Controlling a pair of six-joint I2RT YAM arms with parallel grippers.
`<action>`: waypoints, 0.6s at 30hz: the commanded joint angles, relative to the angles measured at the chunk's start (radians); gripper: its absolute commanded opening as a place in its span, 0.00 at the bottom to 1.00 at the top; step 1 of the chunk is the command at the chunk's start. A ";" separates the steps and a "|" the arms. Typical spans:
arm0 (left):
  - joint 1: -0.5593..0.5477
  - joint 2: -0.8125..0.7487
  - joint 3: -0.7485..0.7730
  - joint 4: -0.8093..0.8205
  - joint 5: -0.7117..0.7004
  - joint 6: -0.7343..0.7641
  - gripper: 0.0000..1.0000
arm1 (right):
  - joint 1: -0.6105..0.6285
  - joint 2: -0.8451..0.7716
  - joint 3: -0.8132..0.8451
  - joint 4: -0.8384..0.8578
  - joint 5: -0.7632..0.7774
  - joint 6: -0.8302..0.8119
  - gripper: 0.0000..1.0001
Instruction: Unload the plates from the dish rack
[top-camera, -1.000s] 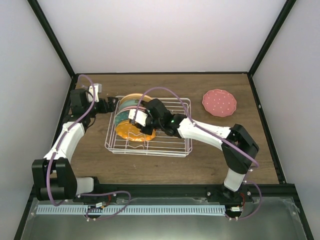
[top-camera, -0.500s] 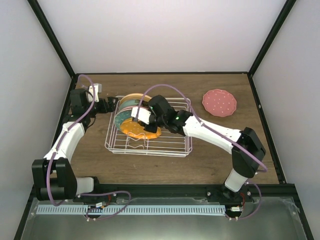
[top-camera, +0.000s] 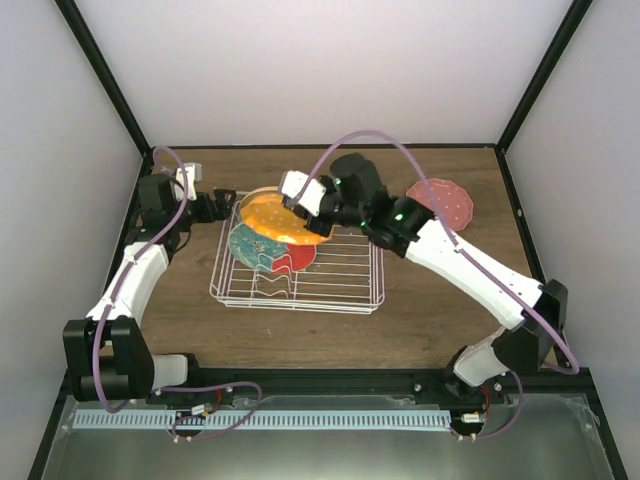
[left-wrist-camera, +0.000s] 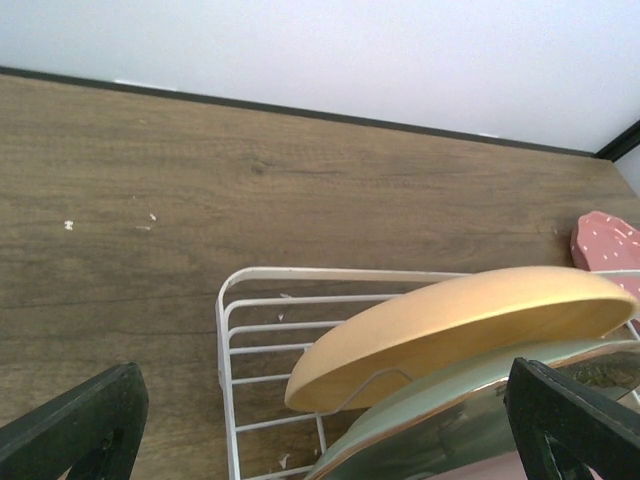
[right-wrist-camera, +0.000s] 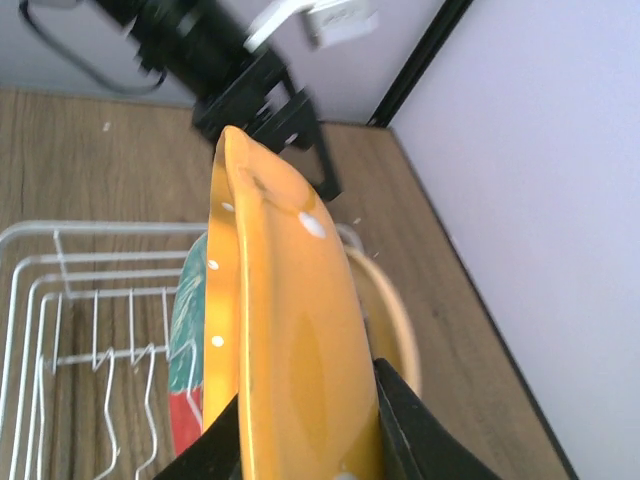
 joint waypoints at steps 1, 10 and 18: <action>-0.003 0.000 0.041 0.036 0.018 -0.004 1.00 | -0.088 -0.105 0.165 0.091 -0.072 0.128 0.01; -0.005 0.037 0.067 0.052 0.043 -0.021 1.00 | -0.561 -0.096 0.233 0.260 -0.234 0.659 0.01; -0.005 0.052 0.096 0.053 0.049 -0.016 1.00 | -1.026 0.070 0.090 0.273 -0.455 1.193 0.01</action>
